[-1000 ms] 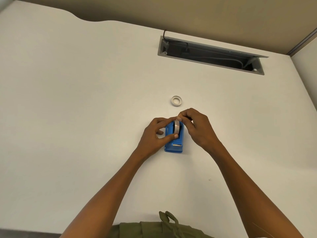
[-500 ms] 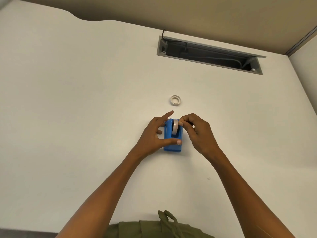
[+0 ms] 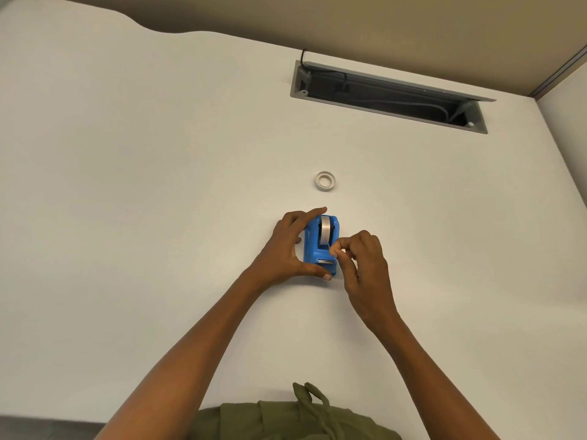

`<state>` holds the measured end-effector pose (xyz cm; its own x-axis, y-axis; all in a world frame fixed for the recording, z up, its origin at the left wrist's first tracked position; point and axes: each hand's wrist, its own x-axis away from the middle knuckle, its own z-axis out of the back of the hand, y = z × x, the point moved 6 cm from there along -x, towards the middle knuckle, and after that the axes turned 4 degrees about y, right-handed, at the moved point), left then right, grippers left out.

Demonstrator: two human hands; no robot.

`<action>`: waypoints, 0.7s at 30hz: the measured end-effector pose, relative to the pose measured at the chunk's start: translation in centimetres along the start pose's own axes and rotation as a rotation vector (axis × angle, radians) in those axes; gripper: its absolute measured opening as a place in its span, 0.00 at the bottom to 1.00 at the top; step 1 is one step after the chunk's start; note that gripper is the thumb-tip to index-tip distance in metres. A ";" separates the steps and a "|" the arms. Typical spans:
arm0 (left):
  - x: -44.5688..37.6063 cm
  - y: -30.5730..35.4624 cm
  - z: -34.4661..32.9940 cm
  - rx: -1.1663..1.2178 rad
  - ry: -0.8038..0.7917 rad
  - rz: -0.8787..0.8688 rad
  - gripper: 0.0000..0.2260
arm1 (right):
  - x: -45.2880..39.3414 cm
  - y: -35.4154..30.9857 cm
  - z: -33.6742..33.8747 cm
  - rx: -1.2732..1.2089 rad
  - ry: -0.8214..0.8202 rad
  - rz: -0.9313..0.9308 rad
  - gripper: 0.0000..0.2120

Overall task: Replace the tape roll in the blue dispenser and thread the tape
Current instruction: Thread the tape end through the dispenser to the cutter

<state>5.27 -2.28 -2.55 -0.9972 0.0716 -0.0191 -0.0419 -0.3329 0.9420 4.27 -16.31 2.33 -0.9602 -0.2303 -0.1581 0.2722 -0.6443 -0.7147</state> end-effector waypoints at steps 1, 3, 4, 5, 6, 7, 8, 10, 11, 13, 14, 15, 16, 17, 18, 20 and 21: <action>0.0 0.0 0.0 -0.004 -0.001 -0.002 0.46 | 0.1 0.0 -0.1 -0.006 0.006 0.006 0.06; 0.0 0.0 0.0 -0.003 0.000 -0.001 0.45 | 0.3 -0.1 -0.1 -0.010 0.015 0.022 0.06; 0.0 0.1 0.0 -0.001 0.001 0.000 0.45 | 0.4 -0.2 -0.2 -0.005 0.018 0.032 0.06; -0.1 0.1 0.0 0.002 0.001 0.001 0.44 | 0.5 -0.2 -0.2 0.001 0.021 0.041 0.06; -0.1 0.1 0.0 0.008 0.003 0.004 0.43 | 0.6 -0.2 -0.2 0.005 0.024 0.046 0.06; 0.0 0.1 0.0 0.016 0.005 0.007 0.42 | 0.7 -0.2 -0.1 0.004 0.028 0.044 0.06; 0.0 0.0 0.0 0.023 0.008 0.009 0.42 | 0.8 -0.2 -0.1 -0.008 0.035 0.036 0.06; 0.0 0.0 0.0 0.024 0.008 0.011 0.42 | 0.8 -0.1 0.2 -0.076 0.055 -0.002 0.07; 0.0 0.0 0.0 0.017 0.006 0.012 0.42 | 0.8 0.0 0.3 -0.126 0.067 -0.036 0.07; 0.0 0.1 0.0 0.001 -0.002 0.022 0.43 | 0.7 0.6 0.7 -0.226 0.100 -0.131 0.04; 0.0 0.1 0.0 -0.005 -0.009 0.029 0.43 | 0.6 1.1 0.9 -0.281 0.116 -0.199 0.03; 0.0 0.1 0.0 -0.010 -0.016 0.036 0.44 | 0.6 1.7 1.1 -0.350 0.127 -0.281 0.03; 0.1 0.1 0.0 -0.011 -0.024 0.045 0.45 | 0.5 2.4 1.2 -0.430 0.132 -0.365 0.04; 0.1 0.0 0.0 -0.008 -0.031 0.054 0.46 | 0.5 3.0 1.4 -0.507 0.134 -0.435 0.05; 0.1 0.1 0.0 0.001 -0.035 0.063 0.46 | 0.5 3.5 1.6 -0.569 0.134 -0.482 0.06; 0.1 0.3 0.3 0.033 -0.018 0.077 0.41 | 0.3 4.0 2.3 -0.634 0.139 -0.512 0.06; 0.1 0.4 0.4 0.053 -0.001 0.078 0.38 | 0.2 4.1 2.7 -0.638 0.152 -0.509 0.05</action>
<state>5.16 -1.99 -2.04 -0.9973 0.0485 0.0551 0.0389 -0.2871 0.9571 5.31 -20.97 1.21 -0.9668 0.1079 0.2316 -0.2419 -0.0951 -0.9656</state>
